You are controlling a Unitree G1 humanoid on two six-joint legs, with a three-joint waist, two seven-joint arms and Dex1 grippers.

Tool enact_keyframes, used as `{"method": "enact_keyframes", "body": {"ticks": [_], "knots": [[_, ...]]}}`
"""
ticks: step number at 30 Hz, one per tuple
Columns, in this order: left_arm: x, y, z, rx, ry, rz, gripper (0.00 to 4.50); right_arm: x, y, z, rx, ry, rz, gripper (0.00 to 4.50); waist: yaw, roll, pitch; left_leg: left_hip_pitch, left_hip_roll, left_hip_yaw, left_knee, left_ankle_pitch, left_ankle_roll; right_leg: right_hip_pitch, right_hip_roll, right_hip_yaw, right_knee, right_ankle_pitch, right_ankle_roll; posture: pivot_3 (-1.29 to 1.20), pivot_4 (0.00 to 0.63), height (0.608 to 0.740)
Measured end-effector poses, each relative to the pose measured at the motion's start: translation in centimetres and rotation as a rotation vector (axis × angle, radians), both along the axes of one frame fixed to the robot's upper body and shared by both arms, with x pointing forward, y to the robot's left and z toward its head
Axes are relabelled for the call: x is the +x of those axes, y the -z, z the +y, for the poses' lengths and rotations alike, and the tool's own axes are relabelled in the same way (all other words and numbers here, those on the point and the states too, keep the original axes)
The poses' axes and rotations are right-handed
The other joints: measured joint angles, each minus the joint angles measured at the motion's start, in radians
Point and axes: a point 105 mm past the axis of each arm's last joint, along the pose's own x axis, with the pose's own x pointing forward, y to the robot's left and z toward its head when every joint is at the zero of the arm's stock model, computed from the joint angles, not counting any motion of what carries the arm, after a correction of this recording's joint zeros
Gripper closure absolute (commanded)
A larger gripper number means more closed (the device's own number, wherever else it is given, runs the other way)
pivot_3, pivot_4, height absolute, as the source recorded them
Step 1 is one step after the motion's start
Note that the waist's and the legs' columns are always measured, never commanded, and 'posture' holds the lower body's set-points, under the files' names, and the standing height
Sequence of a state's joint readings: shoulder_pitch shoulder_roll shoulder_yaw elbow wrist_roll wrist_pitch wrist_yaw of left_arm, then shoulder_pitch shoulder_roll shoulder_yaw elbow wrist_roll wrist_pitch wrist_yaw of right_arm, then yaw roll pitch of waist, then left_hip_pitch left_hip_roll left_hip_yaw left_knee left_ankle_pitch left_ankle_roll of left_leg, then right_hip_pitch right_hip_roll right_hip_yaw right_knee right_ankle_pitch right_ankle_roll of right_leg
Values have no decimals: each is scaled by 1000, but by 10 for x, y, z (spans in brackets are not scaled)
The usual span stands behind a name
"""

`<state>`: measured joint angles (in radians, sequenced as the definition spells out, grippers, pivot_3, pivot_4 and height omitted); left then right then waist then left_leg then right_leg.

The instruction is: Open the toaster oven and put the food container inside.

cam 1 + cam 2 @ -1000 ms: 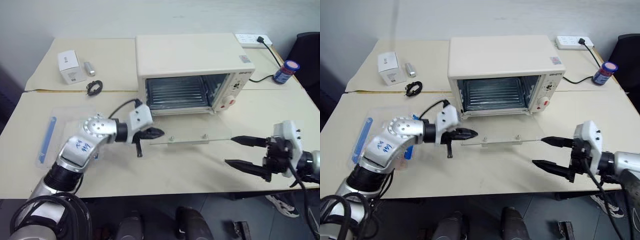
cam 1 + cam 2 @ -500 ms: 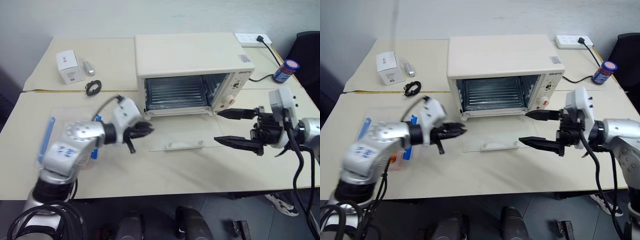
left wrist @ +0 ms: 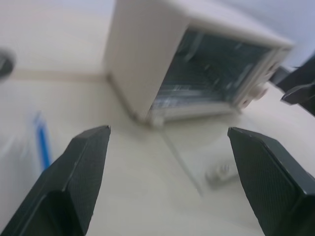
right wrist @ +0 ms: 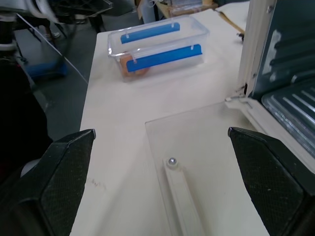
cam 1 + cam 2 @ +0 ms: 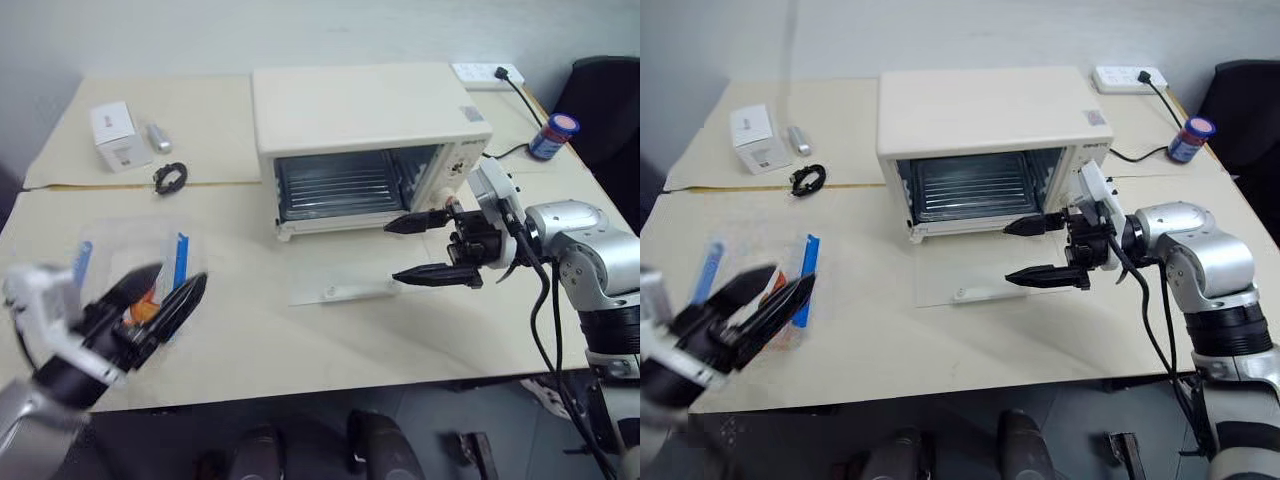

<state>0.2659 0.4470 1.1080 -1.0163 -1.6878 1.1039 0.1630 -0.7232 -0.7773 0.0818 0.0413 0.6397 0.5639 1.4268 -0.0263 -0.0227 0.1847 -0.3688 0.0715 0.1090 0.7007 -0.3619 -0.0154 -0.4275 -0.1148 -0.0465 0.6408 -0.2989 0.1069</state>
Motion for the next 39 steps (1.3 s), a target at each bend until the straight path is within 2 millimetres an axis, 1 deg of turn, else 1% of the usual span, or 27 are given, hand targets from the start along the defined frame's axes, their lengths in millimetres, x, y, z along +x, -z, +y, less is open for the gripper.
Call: {"method": "enact_keyframes", "body": {"ticks": [2,4,6,8,11,14,16,19,21,25,27,28,29,31,32,33,36,39], "knots": [[-13,-4,8,-81,-79,29,464,-2,-1,6,0,-44,-7,0,4,3,-1,2,-4,-2,0,1,1,3,-2,-1,-3,-1,-1,0,150,740],[-23,3,18,-190,-168,80,464,-2,-1,11,2,-76,-7,0,4,5,-1,4,-8,-1,0,2,3,6,1,-3,-4,-1,-2,0,150,740],[-31,10,29,-272,-263,109,464,-1,1,11,1,-80,8,0,9,5,-1,7,-14,-3,0,2,3,10,4,-7,-8,-4,-8,0,150,740],[-35,13,38,-317,-344,115,464,-1,2,11,0,-86,12,0,13,5,-1,12,-14,-4,-2,1,4,17,5,-8,-11,-8,-14,0,150,740],[-40,20,53,-411,-492,127,464,-1,2,12,1,-89,17,0,13,5,-1,13,-14,-3,-3,0,5,18,5,-6,-13,-7,-13,0,150,740],[-40,33,61,-517,-607,176,464,-3,2,13,0,-95,28,0,14,5,-1,13,-15,-3,-3,-1,6,18,5,-6,-13,-6,-11,0,150,740],[-38,47,62,-585,-674,238,464,-8,1,15,3,-111,32,0,16,5,-1,13,-15,-3,-3,-1,6,18,5,-6,-13,-6,-11,0,150,740],[-28,58,60,-654,-726,288,464,-14,-4,15,11,-122,39,0,23,5,-1,13,-15,-3,-2,-1,6,19,5,-6,-13,-6,-11,0,150,740],[-18,62,55,-691,-736,315,464,-18,-11,14,30,-117,33,0,27,5,-1,13,-16,-3,-2,-1,7,19,4,-6,-13,-6,-11,0,150,740],[-1,61,46,-721,-729,339,464,-26,-21,12,44,-103,11,0,25,4,-1,13,-16,-3,-2,-1,7,19,4,-6,-13,-4,-8,0,150,740],[3,67,47,-751,-762,377,464,-29,-23,12,51,-94,8,0,23,4,-1,14,-15,-2,-3,-1,7,19,5,-6,-14,-2,-4,0,150,740],[4,72,50,-772,-792,400,464,-31,-23,12,54,-88,11,0,23,5,-1,14,-15,-2,-4,-1,7,19,5,-6,-14,-2,-4,0,150,740],[5,82,54,-797,-837,444,464,-32,-21,12,54,-77,15,0,23,5,-1,14,-15,-1,-4,-1,7,19,5,-6,-14,-2,-4,0,150,740],[6,101,60,-820,-911,535,849,-34,-21,13,58,-57,18,0,24,5,-1,14,-15,-1,-4,-1,7,19,5,-6,-14,-2,-4,0,150,740],[6,106,61,-808,-930,566,1057,-34,-22,13,63,-46,12,0,25,5,-1,14,-15,-1,-4,-1,7,19,5,-6,-14,-2,-4,0,150,740],[5,108,64,-794,-948,583,1303,-35,-24,12,69,-39,5,0,25,5,-1,14,-15,-1,-4,-1,7,19,5,-6,-14,-2,-4,0,150,740],[5,114,65,-796,-969,617,2263,-35,-24,10,69,-14,7,0,25,5,-2,15,-15,-1,-4,-1,7,19,5,-6,-14,-2,-4,0,150,740],[10,116,69,-784,-967,632,3176,-34,-26,8,86,12,6,0,29,6,-2,15,-15,-1,-4,-1,7,19,5,-6,-14,-2,-4,0,150,740]]}}
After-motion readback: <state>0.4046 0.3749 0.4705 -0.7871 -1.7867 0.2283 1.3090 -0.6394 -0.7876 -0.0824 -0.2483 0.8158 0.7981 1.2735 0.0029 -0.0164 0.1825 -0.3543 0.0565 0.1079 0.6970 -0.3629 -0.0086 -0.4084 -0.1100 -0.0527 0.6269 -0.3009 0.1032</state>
